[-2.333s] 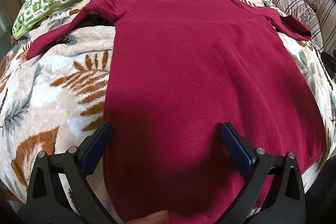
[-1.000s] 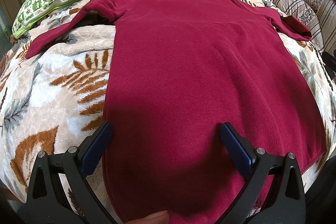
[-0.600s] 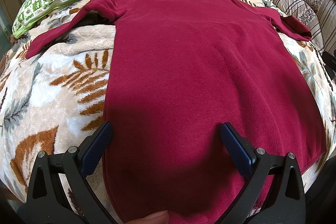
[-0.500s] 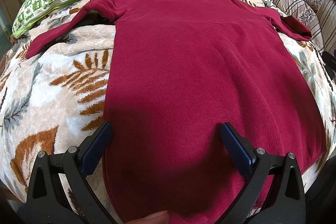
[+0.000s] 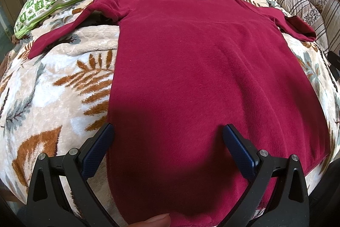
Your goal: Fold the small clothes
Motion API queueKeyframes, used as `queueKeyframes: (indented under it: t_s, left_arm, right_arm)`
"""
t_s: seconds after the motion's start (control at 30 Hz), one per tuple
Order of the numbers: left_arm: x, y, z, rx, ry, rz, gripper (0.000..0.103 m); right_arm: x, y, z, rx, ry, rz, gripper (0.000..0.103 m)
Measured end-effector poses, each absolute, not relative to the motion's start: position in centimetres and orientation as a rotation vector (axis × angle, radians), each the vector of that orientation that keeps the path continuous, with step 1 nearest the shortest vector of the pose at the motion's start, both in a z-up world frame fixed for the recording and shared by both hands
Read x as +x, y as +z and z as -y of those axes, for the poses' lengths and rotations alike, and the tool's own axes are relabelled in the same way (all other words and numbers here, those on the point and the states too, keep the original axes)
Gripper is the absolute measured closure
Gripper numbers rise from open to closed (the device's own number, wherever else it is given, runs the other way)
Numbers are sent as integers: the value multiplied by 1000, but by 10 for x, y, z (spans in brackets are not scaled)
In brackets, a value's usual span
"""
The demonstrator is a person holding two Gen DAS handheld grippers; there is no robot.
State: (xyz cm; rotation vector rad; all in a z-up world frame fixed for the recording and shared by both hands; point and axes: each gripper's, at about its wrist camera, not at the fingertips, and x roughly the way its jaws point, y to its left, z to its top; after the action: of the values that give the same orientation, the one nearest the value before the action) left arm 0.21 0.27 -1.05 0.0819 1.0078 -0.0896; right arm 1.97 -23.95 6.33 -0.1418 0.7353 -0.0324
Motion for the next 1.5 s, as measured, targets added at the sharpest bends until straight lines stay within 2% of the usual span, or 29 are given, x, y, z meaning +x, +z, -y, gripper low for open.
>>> queueKeyframes:
  t_s: [0.6,0.7,0.87,0.97,1.1,1.2,1.33,1.5]
  left_arm:
    - [4,-4,-13,50,-74,-1039,1]
    - [11,10,-26,18,-69,-1021,1]
    - [38,60,-96,-205,-76,-921,1]
    - [64,69,-158,-350,-24,-923,1]
    - [88,60,-249,-533,69,-945,1]
    - [101,51,-312,-752,40,-874,1]
    - [126,22,-353,-954,-5,-896,1]
    - [145,-9,-376,-1170,-64,-837,1]
  right_arm:
    - [13,62,236,-135,-24,-715,0]
    - [14,62,235,-133,-20,-715,0]
    - [17,61,232,-138,-7,-711,0]
    - [20,61,229,-148,3,-707,0]
    - [21,61,221,-185,19,-695,0]
    - [22,59,213,-225,33,-691,0]
    - [25,53,201,-300,49,-692,0]
    - [27,44,186,-394,72,-693,0]
